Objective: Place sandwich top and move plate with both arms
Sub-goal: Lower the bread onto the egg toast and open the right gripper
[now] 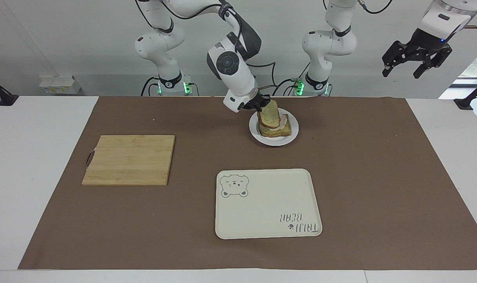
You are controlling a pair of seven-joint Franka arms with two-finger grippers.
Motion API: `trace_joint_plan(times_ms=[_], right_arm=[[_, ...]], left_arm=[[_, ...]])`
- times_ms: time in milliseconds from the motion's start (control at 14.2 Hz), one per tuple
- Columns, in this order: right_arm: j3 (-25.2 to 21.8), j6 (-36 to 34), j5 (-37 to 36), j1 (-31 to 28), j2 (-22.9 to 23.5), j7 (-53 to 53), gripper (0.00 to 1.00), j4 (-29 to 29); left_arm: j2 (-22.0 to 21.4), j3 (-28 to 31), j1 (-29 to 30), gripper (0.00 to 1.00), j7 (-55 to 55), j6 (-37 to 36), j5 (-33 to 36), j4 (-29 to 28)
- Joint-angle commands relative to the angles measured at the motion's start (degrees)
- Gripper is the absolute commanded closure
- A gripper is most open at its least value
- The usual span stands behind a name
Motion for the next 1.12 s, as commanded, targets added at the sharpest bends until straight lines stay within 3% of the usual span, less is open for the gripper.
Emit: trace_joint_plan(times_ms=[0, 422, 492, 562, 633, 703, 1054], right_arm=[[-0.34, 2.07, 1.64, 0.59, 0.86, 0.73, 1.0, -0.73], [-0.42, 5.5, 1.64, 1.04, 3.41, 0.03, 1.0, -1.43], [-0.42, 5.58, 1.47, 0.86, 3.5, -0.06, 0.81, -1.43], [-0.42, 5.67, 1.2, 0.68, 3.68, -0.84, 0.55, -1.26], [-0.6, 5.67, 0.59, 0.42, 3.94, -1.9, 0.13, -1.08], [-0.69, 5.67, 0.33, -0.02, 4.21, -2.43, 0.0, -0.82], [-0.78, 6.02, -5.99, -3.44, 6.4, -2.52, 0.0, 2.87]], left_arm=[[-1.03, 0.26, 0.02, 0.0, 0.37, -0.35, -0.5, -0.8], [-1.03, 0.26, 0.02, 0.0, 0.28, -1.05, -0.5, -0.8], [-1.03, 0.26, 0.02, 0.0, 0.28, -1.49, -0.5, -0.8], [-1.03, 0.26, 0.02, 0.0, 0.28, -1.4, -0.5, -0.8], [-1.03, 0.26, 0.1, 0.0, 0.28, -1.49, -0.5, -0.8], [-1.03, 0.34, 0.1, 0.0, 0.28, -1.49, -0.5, -0.8], [-1.03, 0.26, 0.02, 0.0, 0.11, -1.4, -0.5, -0.88]])
